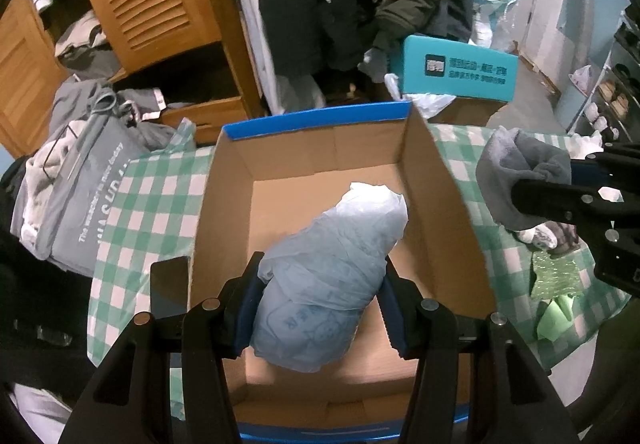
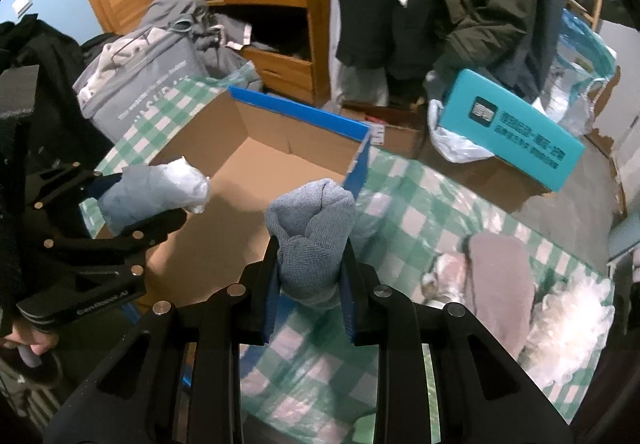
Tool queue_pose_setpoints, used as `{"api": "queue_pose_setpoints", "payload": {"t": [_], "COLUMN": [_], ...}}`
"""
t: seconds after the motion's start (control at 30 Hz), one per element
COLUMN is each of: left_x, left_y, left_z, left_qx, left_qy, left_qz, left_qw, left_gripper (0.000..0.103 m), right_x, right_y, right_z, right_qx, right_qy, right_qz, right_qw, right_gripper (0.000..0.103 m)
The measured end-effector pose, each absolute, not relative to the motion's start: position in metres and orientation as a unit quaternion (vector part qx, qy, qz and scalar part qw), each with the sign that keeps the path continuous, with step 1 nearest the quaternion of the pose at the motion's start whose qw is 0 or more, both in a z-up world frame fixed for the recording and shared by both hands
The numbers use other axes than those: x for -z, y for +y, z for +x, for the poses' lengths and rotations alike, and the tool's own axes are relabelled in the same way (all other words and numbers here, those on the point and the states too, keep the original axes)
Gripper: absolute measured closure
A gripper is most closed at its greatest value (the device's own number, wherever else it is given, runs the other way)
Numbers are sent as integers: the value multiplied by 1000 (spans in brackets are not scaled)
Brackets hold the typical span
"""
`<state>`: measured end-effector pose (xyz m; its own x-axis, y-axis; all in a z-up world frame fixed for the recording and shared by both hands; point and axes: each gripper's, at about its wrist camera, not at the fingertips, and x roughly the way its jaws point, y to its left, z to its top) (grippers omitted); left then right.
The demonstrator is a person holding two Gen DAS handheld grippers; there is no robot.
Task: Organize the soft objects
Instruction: 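Carry the white sock bundle and grey sock over the cardboard box with both tools, then open both tools to drop the socks into the box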
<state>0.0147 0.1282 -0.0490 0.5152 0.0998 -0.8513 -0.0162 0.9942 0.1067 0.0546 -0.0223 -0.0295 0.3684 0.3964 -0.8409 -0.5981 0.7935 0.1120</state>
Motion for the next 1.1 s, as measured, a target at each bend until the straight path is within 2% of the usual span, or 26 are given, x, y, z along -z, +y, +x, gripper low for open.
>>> {"api": "queue_pose_setpoints", "payload": {"t": [0.43, 0.6, 0.67, 0.73, 0.77, 0.87, 1.1], "left_x": [67, 70, 71, 71, 70, 68, 68], "left_y": [140, 141, 140, 141, 140, 140, 141], "left_z": [17, 17, 18, 18, 18, 17, 18], "left_qx": [-46, -55, -62, -67, -70, -70, -67], "left_qy": [514, 521, 523, 525, 522, 520, 522], "left_qz": [39, 42, 49, 56, 59, 59, 48], "left_qw": [856, 851, 849, 847, 848, 849, 849], "left_gripper": [48, 45, 41, 26, 24, 23, 23], "right_x": [47, 50, 51, 51, 51, 49, 45], "right_y": [11, 15, 16, 16, 14, 12, 2], "right_z": [57, 56, 56, 56, 56, 57, 59], "right_qx": [-328, -329, -327, -326, -324, -324, -312], "right_qy": [496, 497, 498, 498, 496, 492, 489], "right_qz": [-112, -115, -116, -116, -116, -111, -105], "right_qw": [796, 794, 795, 795, 797, 800, 807], "right_gripper": [79, 75, 67, 62, 58, 43, 39]}}
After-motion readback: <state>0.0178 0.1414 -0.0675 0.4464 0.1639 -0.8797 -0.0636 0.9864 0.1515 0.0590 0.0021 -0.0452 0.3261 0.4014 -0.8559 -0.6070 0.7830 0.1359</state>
